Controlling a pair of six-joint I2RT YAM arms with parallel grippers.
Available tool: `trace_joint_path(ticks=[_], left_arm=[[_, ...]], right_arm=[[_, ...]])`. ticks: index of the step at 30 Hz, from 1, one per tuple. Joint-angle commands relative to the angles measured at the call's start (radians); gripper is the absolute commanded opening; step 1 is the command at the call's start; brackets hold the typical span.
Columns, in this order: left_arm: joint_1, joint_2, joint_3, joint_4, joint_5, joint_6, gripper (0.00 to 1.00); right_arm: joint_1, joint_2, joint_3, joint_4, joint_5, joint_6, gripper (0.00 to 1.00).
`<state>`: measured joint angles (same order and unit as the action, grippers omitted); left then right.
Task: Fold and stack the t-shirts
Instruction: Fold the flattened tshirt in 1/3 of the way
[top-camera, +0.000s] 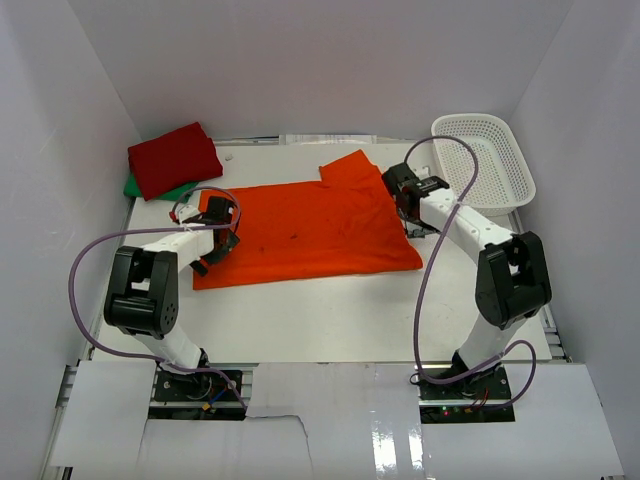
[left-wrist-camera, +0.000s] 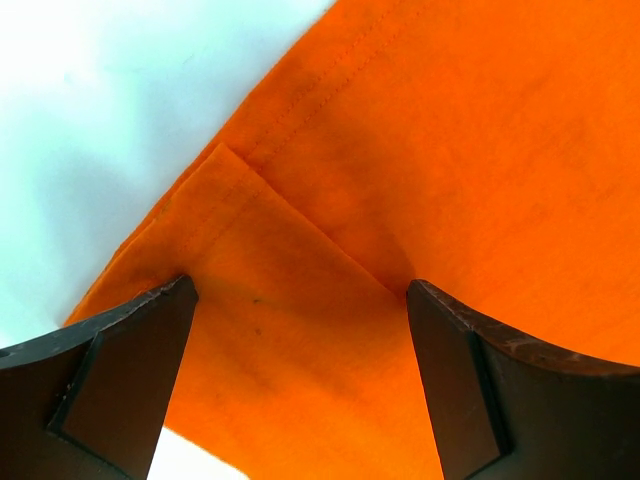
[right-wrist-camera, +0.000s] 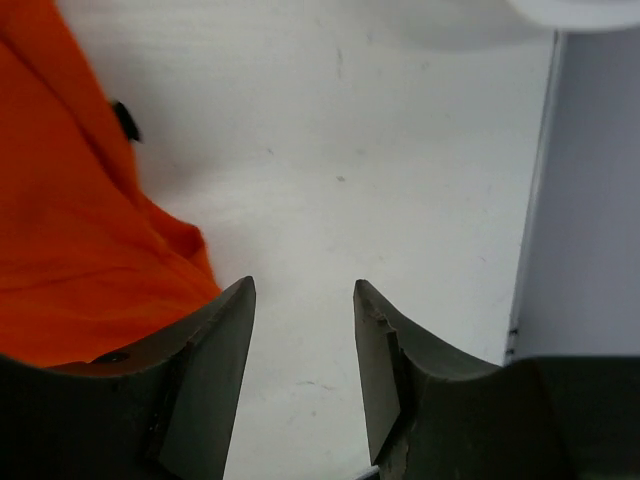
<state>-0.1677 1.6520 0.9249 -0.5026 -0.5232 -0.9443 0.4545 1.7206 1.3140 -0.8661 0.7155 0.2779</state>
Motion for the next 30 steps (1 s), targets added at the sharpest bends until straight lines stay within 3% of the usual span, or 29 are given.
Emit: trace_joint_path(ticks=[1,6,8,12,15,21,30], left_arm=[[0.01,-0.09,0.017,-0.102,0.034,-0.001,0.98],[0.011,-0.173,0.162,-0.132,0.014,0.077,0.98],[0.03,-0.152,0.227,-0.14,0.017,0.117,0.98],[0.091,-0.052,0.4,-0.143,0.078,0.177,0.98],[0.134,0.041,0.511,-0.129,0.118,0.232,0.98],[0.166,0.175,0.626,-0.064,0.161,0.298,0.97],[0.203,0.302,0.658,0.024,0.23,0.378,0.94]], right_arm=[[-0.02,-0.023,0.159,0.128,-0.161,-0.034,0.51],[-0.079,0.157,0.428,0.193,-0.489,-0.134,0.51],[-0.109,0.272,0.586,0.191,-0.569,-0.151,0.51],[-0.191,0.454,0.848,0.206,-0.889,-0.135,0.54],[-0.247,0.568,0.968,0.264,-1.052,-0.126,0.78],[-0.281,0.634,0.928,0.459,-1.09,-0.111,0.82],[-0.266,0.738,0.982,0.469,-1.05,-0.141,0.76]])
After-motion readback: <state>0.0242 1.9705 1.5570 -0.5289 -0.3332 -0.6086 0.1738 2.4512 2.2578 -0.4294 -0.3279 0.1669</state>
